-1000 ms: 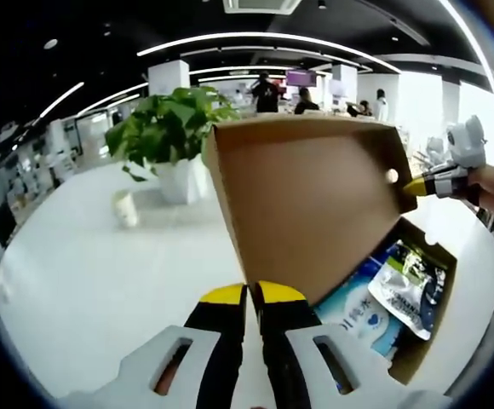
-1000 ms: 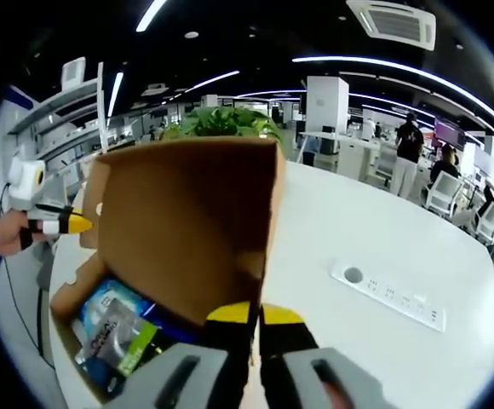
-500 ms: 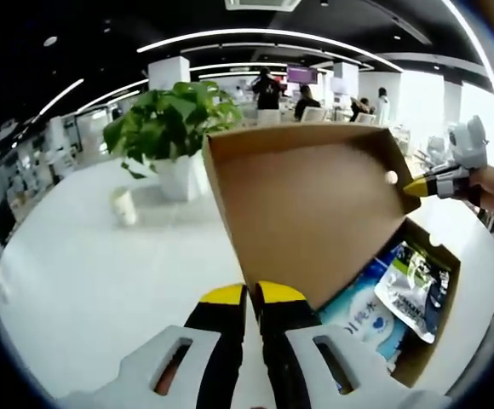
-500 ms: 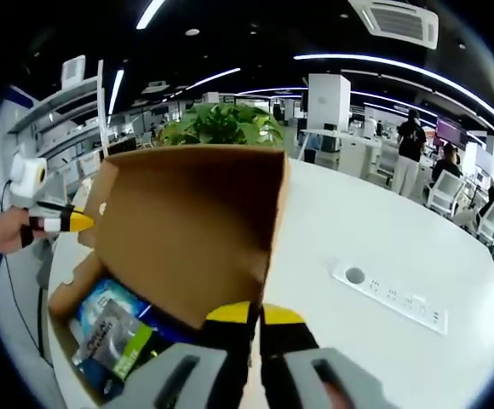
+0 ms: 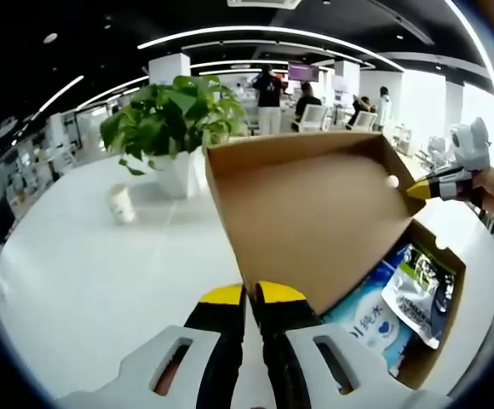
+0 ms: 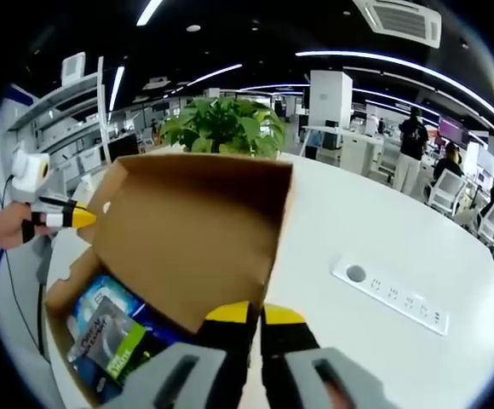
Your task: Operate the shoe box by opening the lid, removing the specified soft item, and placing it in the target area until the item is outside and the box remains undamaged.
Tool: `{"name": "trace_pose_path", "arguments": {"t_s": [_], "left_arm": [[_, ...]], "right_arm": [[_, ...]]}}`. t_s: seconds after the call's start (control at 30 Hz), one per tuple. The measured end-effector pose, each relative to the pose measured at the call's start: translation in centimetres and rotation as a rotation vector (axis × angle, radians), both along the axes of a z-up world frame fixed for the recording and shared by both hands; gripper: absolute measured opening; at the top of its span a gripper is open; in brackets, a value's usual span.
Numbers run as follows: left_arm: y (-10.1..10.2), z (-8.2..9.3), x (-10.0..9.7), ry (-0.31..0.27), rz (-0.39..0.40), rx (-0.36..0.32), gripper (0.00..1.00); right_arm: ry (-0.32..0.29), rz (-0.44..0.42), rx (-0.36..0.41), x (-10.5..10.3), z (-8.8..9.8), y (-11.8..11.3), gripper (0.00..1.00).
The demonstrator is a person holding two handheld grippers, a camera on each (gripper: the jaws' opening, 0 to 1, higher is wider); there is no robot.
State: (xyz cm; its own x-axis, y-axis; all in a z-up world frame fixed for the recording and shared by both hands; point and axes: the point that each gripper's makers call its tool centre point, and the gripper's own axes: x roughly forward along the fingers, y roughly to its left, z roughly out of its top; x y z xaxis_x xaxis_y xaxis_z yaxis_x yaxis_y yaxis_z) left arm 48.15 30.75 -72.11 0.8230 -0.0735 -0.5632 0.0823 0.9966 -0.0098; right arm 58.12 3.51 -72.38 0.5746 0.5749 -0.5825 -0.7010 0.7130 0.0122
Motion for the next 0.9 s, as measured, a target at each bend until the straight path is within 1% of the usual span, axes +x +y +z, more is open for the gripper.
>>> {"name": "trace_pose_path", "arguments": {"t_s": [0.9], "left_arm": [[0.2, -1.2, 0.8, 0.028, 0.005, -0.006, 0.04]], "right_arm": [[0.017, 0.001, -0.009, 0.8, -1.0, 0.3, 0.0]]}}
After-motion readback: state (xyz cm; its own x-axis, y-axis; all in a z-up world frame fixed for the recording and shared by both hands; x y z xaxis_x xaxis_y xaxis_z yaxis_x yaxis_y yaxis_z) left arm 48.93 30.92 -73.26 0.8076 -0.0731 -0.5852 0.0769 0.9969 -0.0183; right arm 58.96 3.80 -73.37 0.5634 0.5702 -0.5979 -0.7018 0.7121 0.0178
